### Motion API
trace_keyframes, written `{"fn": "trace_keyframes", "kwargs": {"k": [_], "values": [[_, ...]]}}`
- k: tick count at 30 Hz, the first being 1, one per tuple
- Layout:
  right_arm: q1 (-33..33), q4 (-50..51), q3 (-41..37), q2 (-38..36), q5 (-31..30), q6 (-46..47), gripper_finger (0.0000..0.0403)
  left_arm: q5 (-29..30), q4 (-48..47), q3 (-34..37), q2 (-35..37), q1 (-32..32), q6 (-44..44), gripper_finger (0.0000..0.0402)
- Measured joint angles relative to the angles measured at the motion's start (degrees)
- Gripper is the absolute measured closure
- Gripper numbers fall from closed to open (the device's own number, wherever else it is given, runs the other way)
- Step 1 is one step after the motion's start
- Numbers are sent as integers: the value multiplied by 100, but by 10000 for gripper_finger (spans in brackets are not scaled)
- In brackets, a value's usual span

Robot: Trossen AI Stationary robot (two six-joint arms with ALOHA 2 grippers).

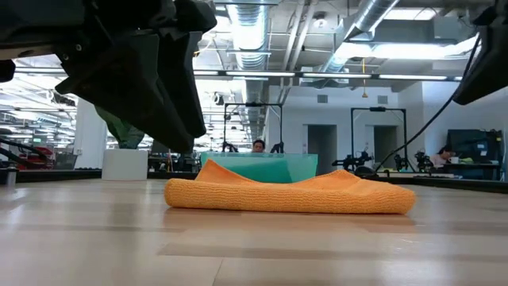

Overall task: Roll microfiber towels into tight, uniform cylinder then place into a basket
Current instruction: Roll the orange microfiber cloth

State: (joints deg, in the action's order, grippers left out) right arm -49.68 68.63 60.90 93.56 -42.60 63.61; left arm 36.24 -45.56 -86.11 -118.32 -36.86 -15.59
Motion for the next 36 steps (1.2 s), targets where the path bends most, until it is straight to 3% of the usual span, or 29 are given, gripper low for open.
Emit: {"fn": "trace_keyframes", "kwargs": {"k": [5, 11, 21, 27, 36], "values": [[41, -1332, -681, -713, 8, -156, 373, 1, 0, 0, 0, 0, 56, 283], [25, -2668, -1062, -786, 4, -872, 364, 1, 2, 0, 0, 0, 38, 283], [68, -5904, -1259, 123, 49, -3235, 363, 1, 6, 0, 0, -6, -442, 283], [192, -7398, -1259, 785, 214, -4052, 363, 5, 7, 2, 0, -28, -466, 283], [463, -7319, -796, 982, 389, -4487, 363, 166, 239, 233, 9, -221, -476, 283]]}}
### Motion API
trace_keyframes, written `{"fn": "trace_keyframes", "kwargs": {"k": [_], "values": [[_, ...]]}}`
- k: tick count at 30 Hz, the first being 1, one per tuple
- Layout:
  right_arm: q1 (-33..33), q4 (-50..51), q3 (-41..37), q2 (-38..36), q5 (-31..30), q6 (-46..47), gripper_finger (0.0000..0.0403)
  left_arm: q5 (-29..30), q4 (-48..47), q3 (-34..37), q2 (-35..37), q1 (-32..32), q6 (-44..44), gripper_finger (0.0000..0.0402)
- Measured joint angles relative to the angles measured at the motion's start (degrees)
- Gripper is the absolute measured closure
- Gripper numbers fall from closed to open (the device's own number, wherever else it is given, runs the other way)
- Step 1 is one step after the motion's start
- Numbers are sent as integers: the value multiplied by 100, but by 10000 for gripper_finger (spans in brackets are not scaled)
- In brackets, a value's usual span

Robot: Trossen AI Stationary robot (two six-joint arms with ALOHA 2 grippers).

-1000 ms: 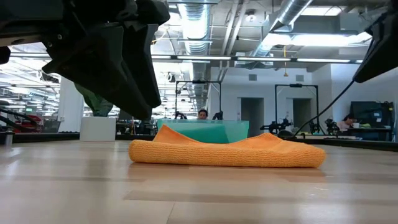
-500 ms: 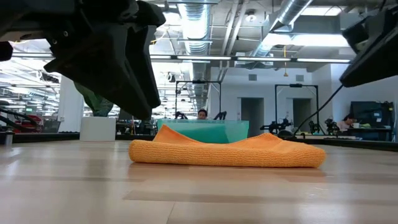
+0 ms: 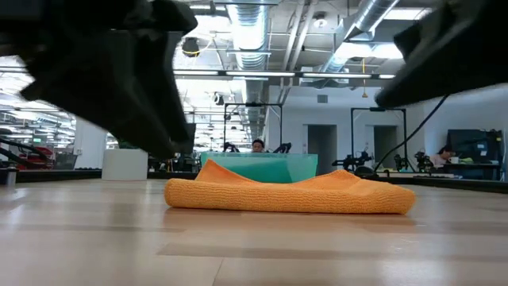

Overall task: Roll microfiber towels into tight, uniform cylinder then place into a basket
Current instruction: Roll the orange microfiber cloth

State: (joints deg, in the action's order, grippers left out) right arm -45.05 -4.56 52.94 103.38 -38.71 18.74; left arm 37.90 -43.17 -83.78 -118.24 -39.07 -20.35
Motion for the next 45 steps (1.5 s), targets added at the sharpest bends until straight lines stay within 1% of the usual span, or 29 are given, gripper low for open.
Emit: {"fn": "trace_keyframes", "kwargs": {"k": [3, 9, 11, 15, 19, 22, 25, 31, 35, 40, 45], "values": [[-21, 326, 282, -38, 0, -238, 361, 39, 343, 227, 0, -44, 2, 283], [-120, 1430, 766, -38, 25, -270, 355, 47, 412, 344, 0, 36, 6, 283], [-153, 1786, 828, -36, 25, -199, 355, 47, 432, 344, 0, 89, 33, 283], [-178, 2121, 851, -37, 25, 84, 353, 44, 432, 344, 0, 232, -19, 283], [-169, 2321, 853, -36, 149, 366, 342, -307, 434, 344, 0, 367, -49, 283], [-169, 2354, 853, -36, 153, 422, 327, -695, 486, 344, 0, 464, -15, 283], [-131, 2366, 855, 3, 133, 373, 307, -806, 559, 344, 0, 542, -8, 283], [38, 2431, 693, 13, 134, 348, 266, -799, 542, 344, 0, 585, 108, 283], [129, 2278, 566, 13, 136, 338, 245, -751, 539, 344, 0, 568, 254, 283], [132, 2142, 372, 13, 138, 332, 228, -514, 474, 344, -2, 583, 254, 283], [166, 2092, 344, 13, 139, 361, 223, -423, 443, 344, -4, 601, 253, 283]]}}
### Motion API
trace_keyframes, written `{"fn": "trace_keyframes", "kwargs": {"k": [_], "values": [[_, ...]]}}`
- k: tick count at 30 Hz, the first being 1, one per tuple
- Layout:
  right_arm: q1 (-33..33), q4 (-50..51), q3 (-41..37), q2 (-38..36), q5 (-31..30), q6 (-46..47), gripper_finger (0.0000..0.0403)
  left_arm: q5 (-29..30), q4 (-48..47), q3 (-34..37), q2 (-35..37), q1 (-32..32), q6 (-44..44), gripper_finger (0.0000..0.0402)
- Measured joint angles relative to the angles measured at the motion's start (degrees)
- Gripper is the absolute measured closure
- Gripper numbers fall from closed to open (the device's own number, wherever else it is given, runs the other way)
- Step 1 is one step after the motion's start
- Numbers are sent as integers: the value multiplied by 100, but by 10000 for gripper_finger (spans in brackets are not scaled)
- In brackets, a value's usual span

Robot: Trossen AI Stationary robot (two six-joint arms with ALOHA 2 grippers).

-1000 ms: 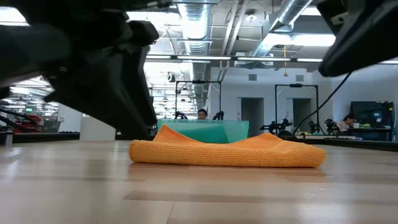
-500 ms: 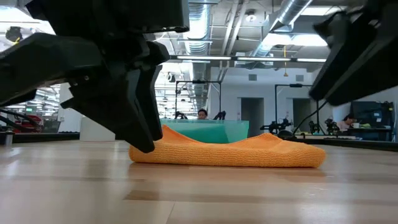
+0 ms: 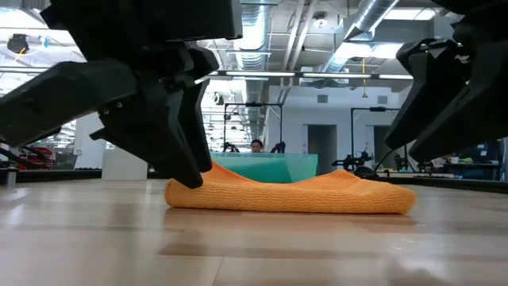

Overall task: Roll microfiber towels into tight, uniform cylinder then place into a basket
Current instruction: Roll the orange microfiber cloth

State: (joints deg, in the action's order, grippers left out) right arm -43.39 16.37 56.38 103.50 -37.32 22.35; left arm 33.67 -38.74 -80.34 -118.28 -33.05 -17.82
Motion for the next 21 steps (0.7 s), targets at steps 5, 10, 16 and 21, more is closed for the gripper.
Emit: {"fn": "trace_keyframes", "kwargs": {"k": [5, 10, 16, 21], "values": [[133, -84, 2, 81, 10, 12, 224, 2, 67, 42, 0, 8, 16, 283], [240, -143, 1, 502, 180, 7, 223, 17, 387, 490, -2, 28, 109, 283], [394, -128, 25, 715, 181, -11, 219, 157, 642, 723, 31, 41, 90, 283], [517, -114, 24, 676, 336, 359, 236, 117, 739, 728, 28, 45, 91, 285]]}}
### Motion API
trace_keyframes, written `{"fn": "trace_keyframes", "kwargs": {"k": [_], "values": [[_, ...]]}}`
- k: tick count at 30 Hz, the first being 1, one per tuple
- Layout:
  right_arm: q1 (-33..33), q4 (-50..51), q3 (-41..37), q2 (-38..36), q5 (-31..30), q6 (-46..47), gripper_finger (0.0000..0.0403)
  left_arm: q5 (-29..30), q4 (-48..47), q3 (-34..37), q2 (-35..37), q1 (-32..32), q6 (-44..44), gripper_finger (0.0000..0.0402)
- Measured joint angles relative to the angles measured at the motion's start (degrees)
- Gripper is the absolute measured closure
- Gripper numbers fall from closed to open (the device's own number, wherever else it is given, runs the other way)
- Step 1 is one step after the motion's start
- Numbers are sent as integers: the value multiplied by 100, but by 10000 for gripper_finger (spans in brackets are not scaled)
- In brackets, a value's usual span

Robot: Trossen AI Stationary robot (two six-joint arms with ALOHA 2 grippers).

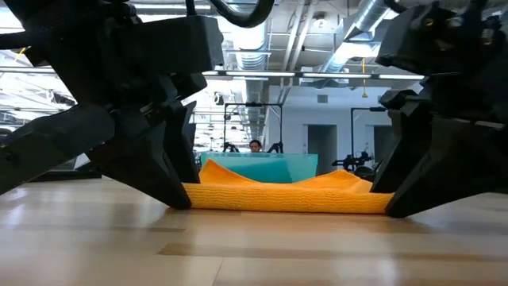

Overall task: Roll microfiber towels into tight, uniform cylinder then place into a basket
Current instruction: Roll the orange microfiber cloth

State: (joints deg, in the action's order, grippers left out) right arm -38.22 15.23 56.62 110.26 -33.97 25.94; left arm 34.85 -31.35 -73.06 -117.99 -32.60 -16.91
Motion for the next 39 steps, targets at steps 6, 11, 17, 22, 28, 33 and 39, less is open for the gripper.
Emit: {"fn": "trace_keyframes", "kwargs": {"k": [6, 11, 17, 22, 28, 33, 39], "values": [[148, 7, 0, 2, 284, 74, 308, -323, 5, 2, -3, 20, 93, 321], [226, 8, -7, 4, 347, 102, 379, -426, 42, 4, -11, 37, 125, 377], [245, 59, 155, 20, 509, 101, 381, -617, 101, 22, 103, 58, 65, 390], [170, 113, 501, 43, 1177, 63, 392, -1024, 74, 33, 268, 63, -262, 393], [-18, 131, 835, 43, 1718, 61, 387, -1629, 74, 33, 464, 51, -692, 398], [-154, 120, 1099, 43, 1782, 59, 391, -1959, 50, 31, 612, 55, -1101, 394], [-147, 553, 1405, 37, 1760, 225, 391, -2040, -161, 27, 967, 245, -1919, 395]]}}
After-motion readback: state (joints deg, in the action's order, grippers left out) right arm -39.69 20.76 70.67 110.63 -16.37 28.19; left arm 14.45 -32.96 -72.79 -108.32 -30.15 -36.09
